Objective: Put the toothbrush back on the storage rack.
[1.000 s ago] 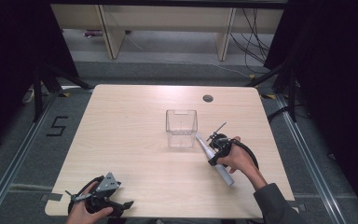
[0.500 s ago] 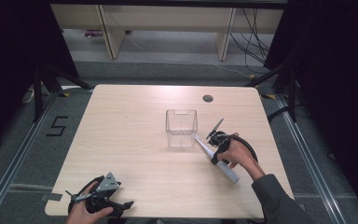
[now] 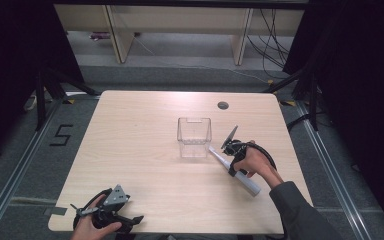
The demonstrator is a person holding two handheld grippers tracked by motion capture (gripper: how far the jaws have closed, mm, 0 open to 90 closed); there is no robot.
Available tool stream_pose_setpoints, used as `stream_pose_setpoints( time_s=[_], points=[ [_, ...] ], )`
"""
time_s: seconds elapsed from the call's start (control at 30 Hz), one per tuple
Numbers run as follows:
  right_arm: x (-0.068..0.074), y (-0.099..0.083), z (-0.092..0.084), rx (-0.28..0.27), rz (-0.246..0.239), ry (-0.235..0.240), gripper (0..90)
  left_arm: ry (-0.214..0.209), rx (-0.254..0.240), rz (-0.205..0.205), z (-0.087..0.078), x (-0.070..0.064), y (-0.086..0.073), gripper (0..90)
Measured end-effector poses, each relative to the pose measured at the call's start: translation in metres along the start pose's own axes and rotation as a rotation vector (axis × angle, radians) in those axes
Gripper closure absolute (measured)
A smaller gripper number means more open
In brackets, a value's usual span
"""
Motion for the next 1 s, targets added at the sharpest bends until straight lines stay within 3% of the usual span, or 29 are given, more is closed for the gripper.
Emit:
stream_pose_setpoints(
  time_s=[0.13,0.2,0.3,0.53,0.7,0.73,0.83,1.0],
  points=[
    [-0.002,0.000,0.000,0.011,-0.021,-0.014,66.7,-0.001,-0.001,-0.004,0.000,-0.001,0.000,15.0],
    [0.002,0.000,-0.001,0.027,0.011,0.000,66.7,-0.001,-0.001,0.000,0.000,0.000,0.000,14.9],
    [-0.002,-0.001,0.000,0.017,-0.027,-0.011,66.8,-0.001,0.000,0.000,0.000,0.000,0.000,15.0],
    [-0.006,-0.004,-0.005,0.006,0.010,0.000,67.0,-0.001,-0.002,-0.002,0.000,0.000,0.000,15.0],
    [-0.015,-0.007,-0.016,-0.049,0.017,-0.005,67.1,-0.003,0.000,-0.003,0.000,0.000,0.000,15.0],
    [-0.019,-0.006,-0.019,-0.096,0.000,0.002,67.1,-0.002,-0.002,-0.002,0.000,0.000,0.000,15.0],
    [-0.023,-0.008,-0.029,-0.143,0.035,0.009,67.2,-0.001,-0.002,-0.004,0.000,0.000,0.000,14.9],
    [-0.033,-0.009,-0.043,-0.246,0.044,0.018,67.2,-0.002,-0.001,-0.004,0.000,0.000,0.000,15.0]
  ],
)
Point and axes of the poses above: each handheld gripper's, and its own axes: z roughly forward along the jaws, y roughly out of its top, x roughly to its left, the point moved 9 cm from there along z, roughly forward along the jaws, and after that the axes turned 8 degrees about -y, right-handed, at the moved point
